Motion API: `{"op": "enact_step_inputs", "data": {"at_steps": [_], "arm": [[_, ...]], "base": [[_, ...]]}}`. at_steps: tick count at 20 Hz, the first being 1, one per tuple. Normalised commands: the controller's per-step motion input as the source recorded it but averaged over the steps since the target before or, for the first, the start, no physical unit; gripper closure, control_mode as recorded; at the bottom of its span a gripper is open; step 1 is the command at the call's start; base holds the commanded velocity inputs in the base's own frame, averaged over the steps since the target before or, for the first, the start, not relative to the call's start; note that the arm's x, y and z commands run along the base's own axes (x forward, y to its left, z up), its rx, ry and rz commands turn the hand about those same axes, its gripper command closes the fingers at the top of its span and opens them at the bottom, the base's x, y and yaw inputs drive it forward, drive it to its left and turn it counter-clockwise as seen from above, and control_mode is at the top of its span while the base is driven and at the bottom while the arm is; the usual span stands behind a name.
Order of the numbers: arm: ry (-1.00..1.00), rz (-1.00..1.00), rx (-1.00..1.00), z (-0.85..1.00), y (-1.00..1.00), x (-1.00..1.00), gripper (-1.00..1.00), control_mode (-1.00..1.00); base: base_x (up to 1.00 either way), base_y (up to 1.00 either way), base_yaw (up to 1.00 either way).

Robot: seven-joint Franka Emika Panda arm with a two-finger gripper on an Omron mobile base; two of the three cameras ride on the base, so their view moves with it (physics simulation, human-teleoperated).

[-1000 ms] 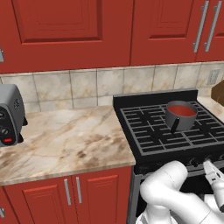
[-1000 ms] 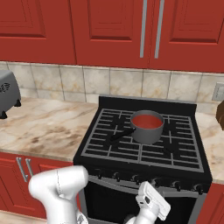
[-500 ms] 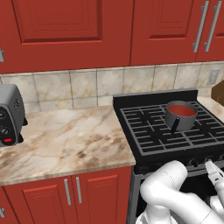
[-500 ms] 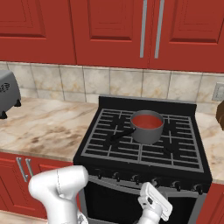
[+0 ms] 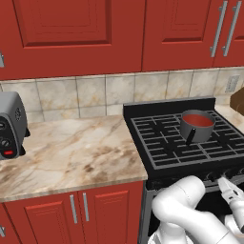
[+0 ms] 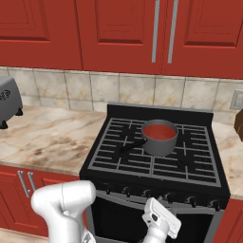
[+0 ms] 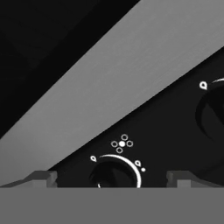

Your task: Wait until the marinara sauce is simmered to a deep red color and then turn off the stove.

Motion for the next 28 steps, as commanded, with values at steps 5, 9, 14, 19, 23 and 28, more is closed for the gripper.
{"op": "enact_step_inputs", "data": {"at_steps": [5, 9, 14, 19, 23, 28], "arm": [[-0.02, 0.01, -0.01, 0.0, 0.08, 0.09, -1.0, -1.0], [-0.02, 0.0, 0.0, 0.0, -0.07, 0.07, -1.0, -1.0], [0.0, 0.0, 0.0, 0.0, -0.18, 0.0, -1.0, -1.0], [0.0, 0.0, 0.0, -0.01, -0.3, 0.0, -1.0, -1.0], [-0.03, 0.0, 0.0, -0.01, -0.16, 0.0, -1.0, -1.0], [-0.04, 0.0, 0.0, 0.0, -0.03, 0.0, -1.0, -1.0]], "base": [[0.0, 0.0, 0.0], [0.0, 0.0, 0.0], [0.0, 0.0, 0.0], [0.0, 0.0, 0.0], [0.0, 0.0, 0.0], [0.0, 0.0, 0.0]]}}
